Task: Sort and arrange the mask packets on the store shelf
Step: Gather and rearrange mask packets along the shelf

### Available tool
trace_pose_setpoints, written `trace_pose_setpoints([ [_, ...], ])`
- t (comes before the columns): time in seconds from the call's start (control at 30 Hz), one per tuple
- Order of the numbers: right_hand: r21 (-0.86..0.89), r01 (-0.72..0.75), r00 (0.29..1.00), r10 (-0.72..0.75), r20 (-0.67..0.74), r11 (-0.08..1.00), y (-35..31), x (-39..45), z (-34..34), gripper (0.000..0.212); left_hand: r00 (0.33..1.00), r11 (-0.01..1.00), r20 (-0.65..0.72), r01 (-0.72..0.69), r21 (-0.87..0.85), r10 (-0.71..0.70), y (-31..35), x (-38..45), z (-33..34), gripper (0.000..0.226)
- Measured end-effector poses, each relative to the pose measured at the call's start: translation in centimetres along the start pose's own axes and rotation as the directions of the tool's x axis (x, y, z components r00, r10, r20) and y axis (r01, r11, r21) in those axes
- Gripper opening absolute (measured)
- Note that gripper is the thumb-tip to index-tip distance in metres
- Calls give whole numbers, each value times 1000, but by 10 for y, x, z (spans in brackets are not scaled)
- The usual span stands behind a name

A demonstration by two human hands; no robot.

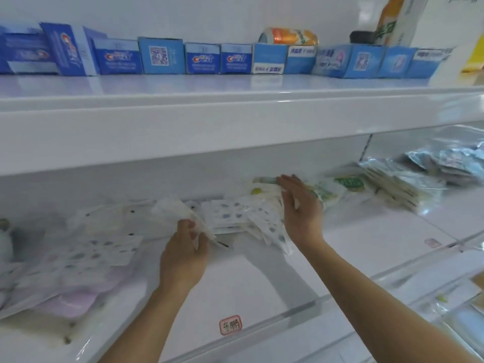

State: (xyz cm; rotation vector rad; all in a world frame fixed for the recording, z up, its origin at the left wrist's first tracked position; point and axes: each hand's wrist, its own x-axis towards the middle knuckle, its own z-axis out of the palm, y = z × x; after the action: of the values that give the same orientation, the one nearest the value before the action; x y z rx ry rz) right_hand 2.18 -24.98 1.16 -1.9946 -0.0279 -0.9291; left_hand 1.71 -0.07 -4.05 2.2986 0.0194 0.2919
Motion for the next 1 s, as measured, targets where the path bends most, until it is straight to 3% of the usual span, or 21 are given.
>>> trace_pose_setpoints([
  [0.07, -253, 155, 987, -141, 72, 955, 38, 9, -16, 28, 998, 998, 17, 64, -8, -64, 5, -1, 5, 20],
  [0.1, -353, 168, 977, -107, 185, 920, 56, 14, -21, 30, 996, 996, 18, 89, -24, -88, 7, -2, 7, 19],
  [0.17, -572, 135, 884, 162, 438, 809, 72, 14, -29, 40, 992, 990, -4, 122, -71, -122, 11, -7, 8, 17],
  [0.23, -682, 130, 792, 339, 508, 719, 79, 11, -32, 52, 981, 972, -26, 189, -142, -195, 16, -9, 7, 18],
  [0.3, -652, 156, 820, 271, 505, 742, 75, 8, -30, 51, 947, 923, -34, 303, -238, -319, 21, -8, 6, 21],
  [0.37, -540, 269, 889, 11, 458, 798, 65, 3, -22, 46, 901, 857, -55, 388, -338, -430, 24, -7, 5, 23],
  [0.43, -362, 400, 868, -221, 445, 842, 61, -9, -11, 37, 881, 835, -106, 391, -387, -461, 27, -11, 5, 24],
  [0.47, -335, 411, 840, -210, 501, 848, 57, -18, -4, 34, 884, 847, -133, 373, -380, -449, 28, -14, 6, 23],
  [0.53, -400, 352, 787, -36, 616, 846, 52, -28, 7, 40, 894, 861, -149, 346, -373, -424, 31, -21, 10, 16],
  [0.6, -516, 283, 781, 118, 613, 808, 56, -31, 17, 53, 908, 838, -82, 340, -426, -410, 38, -26, 19, 5],
  [0.7, -569, 227, 777, 205, 595, 791, 65, -23, 23, 67, 909, 734, 16, 346, -585, -416, 55, -31, 37, 9],
  [0.77, -558, 212, 766, 218, 604, 802, 71, -10, 22, 62, 903, 636, 99, 368, -678, -417, 70, -34, 49, 11],
  [0.83, -545, 227, 765, 199, 613, 807, 78, 4, 18, 48, 901, 599, 162, 393, -697, -403, 76, -38, 63, 13],
  [1.0, -302, 46, 888, 99, 449, 952, 86, 10, 8, 34, 950, 751, 13, 254, -610, -311, 75, -53, 80, 23],
])
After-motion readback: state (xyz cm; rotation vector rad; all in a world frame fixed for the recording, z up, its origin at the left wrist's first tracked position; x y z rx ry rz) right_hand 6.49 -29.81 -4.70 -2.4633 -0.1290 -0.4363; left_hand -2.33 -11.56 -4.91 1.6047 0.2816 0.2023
